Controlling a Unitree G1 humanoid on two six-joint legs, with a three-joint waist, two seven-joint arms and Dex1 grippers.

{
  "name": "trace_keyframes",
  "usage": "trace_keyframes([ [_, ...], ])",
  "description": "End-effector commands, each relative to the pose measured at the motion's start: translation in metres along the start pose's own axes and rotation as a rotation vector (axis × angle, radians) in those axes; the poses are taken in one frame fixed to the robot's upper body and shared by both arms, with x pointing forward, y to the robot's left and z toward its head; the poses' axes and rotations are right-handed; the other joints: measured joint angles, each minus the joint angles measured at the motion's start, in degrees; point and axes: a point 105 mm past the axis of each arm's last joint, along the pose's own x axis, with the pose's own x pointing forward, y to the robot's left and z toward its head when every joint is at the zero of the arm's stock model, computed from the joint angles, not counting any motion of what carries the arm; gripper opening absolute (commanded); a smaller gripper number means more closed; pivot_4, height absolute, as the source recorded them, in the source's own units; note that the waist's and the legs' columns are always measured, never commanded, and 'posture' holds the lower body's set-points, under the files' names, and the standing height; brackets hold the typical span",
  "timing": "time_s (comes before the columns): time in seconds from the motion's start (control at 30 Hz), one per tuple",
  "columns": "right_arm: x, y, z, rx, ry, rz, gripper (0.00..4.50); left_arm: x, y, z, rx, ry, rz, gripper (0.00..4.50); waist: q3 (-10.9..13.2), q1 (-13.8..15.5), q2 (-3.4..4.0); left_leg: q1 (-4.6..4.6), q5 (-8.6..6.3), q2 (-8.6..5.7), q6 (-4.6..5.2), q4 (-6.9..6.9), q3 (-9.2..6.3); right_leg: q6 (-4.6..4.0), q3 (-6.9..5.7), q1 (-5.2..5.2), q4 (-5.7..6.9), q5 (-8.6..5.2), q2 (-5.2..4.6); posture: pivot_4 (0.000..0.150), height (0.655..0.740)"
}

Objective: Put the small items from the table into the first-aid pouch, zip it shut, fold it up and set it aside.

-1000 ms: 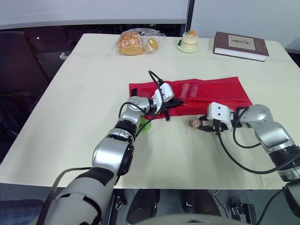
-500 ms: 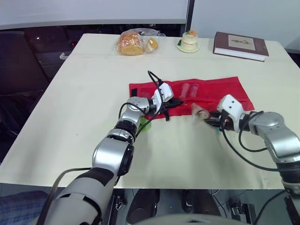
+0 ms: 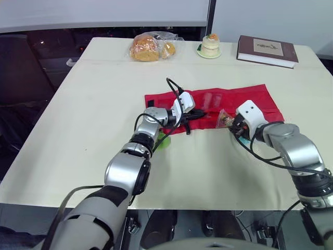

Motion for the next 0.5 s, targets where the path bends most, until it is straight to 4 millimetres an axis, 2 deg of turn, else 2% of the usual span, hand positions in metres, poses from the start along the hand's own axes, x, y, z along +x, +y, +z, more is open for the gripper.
trace_keyframes([
  [0.03,0.005,-0.010,0.008,0.027,-0.010,-0.062,0.94,0.005,0.000,0.015,0.032,-0.041,-0.023,0.00,0.0,0.0,0.01,0.00,0.00,0.00,0.01,0.00,0.00,0.00,0.00,0.00,0.01,0.00,0.00,0.150,0.7289],
  [0.13,0.011,-0.017,0.019,0.111,-0.045,-0.095,0.94,0.008,-0.005,0.012,0.027,-0.036,-0.049,0.00,0.0,-0.1,0.02,0.01,0.01,0.00,-0.03,0.00,0.02,0.00,0.01,-0.01,0.02,0.00,0.01,0.150,0.7289],
  [0.23,0.016,-0.013,0.028,0.184,-0.069,-0.087,0.94,0.012,-0.013,0.011,0.026,-0.042,-0.083,0.00,0.0,-0.1,0.02,0.00,0.02,0.01,-0.04,-0.01,-0.01,0.00,0.00,-0.01,0.01,0.00,0.02,0.150,0.7289],
  [0.5,0.030,-0.012,0.038,0.289,-0.104,-0.146,0.94,0.016,-0.019,0.012,0.018,-0.054,-0.113,0.00,0.0,0.0,0.04,-0.01,0.02,0.00,-0.04,-0.02,0.01,0.00,0.00,-0.01,0.01,0.00,0.01,0.150,0.7289],
])
